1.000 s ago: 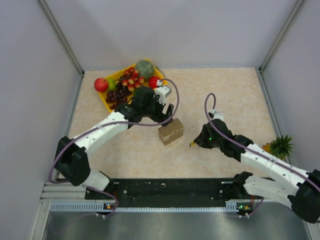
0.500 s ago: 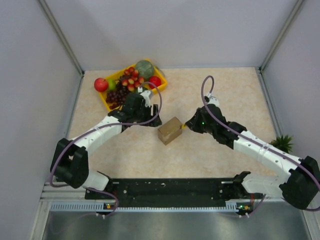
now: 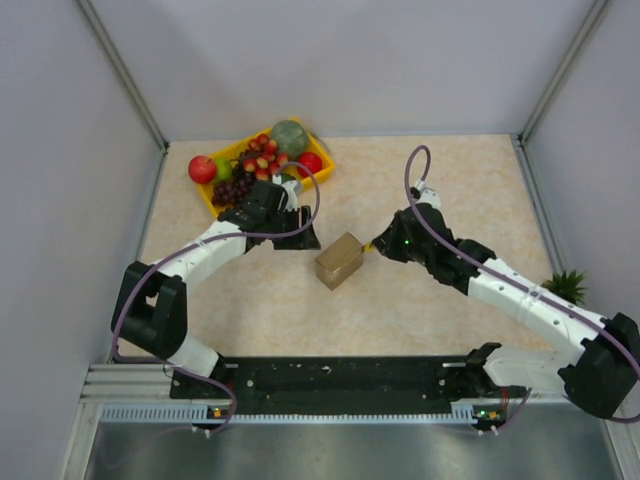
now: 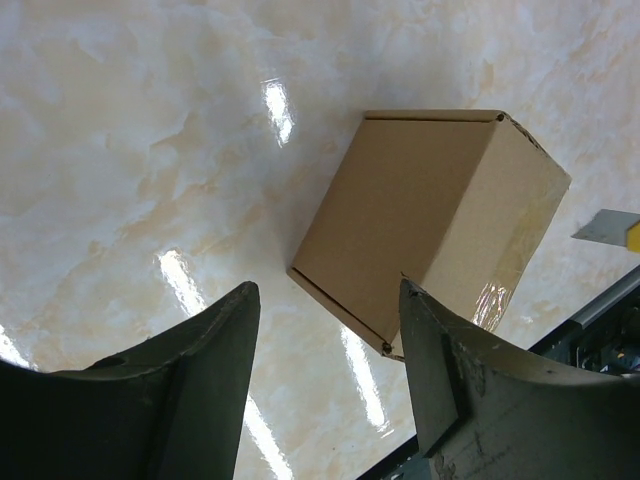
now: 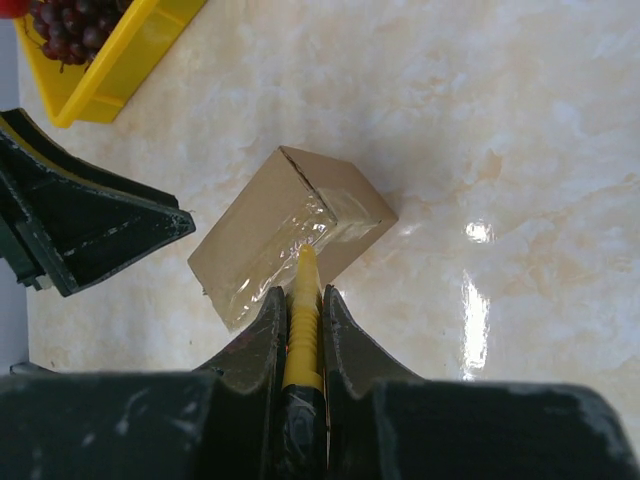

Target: Unpack the express box

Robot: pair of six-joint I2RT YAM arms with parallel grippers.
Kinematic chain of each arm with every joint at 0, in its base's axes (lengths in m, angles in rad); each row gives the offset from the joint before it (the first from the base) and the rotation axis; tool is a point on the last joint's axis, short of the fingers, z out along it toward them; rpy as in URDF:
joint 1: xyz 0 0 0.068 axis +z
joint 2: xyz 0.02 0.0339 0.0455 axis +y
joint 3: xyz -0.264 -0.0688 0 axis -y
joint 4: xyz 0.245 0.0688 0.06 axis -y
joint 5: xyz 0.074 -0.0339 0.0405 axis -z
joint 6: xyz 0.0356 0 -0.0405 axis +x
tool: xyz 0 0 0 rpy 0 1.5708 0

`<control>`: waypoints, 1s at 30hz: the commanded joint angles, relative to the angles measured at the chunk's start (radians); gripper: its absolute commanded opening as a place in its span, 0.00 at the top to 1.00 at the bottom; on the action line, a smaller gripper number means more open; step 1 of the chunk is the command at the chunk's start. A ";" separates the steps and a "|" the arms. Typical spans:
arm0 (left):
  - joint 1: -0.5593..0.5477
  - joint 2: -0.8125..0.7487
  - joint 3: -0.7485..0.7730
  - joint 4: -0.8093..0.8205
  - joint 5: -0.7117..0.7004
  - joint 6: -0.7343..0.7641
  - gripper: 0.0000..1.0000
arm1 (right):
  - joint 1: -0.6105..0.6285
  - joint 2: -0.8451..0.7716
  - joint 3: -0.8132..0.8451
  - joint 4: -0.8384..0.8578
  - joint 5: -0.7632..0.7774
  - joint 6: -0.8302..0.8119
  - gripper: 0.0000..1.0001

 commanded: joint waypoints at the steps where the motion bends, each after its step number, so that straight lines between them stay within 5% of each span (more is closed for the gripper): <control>1: 0.003 -0.002 0.003 -0.004 0.007 -0.028 0.38 | 0.007 -0.098 0.071 -0.040 0.056 -0.014 1.00; 15: 0.003 0.026 -0.051 0.019 0.065 -0.084 0.38 | 0.006 -0.060 -0.033 -0.083 -0.018 0.069 1.00; 30: 0.003 -0.022 -0.115 0.041 0.152 -0.054 0.39 | 0.007 0.276 0.220 0.081 -0.086 -0.064 1.00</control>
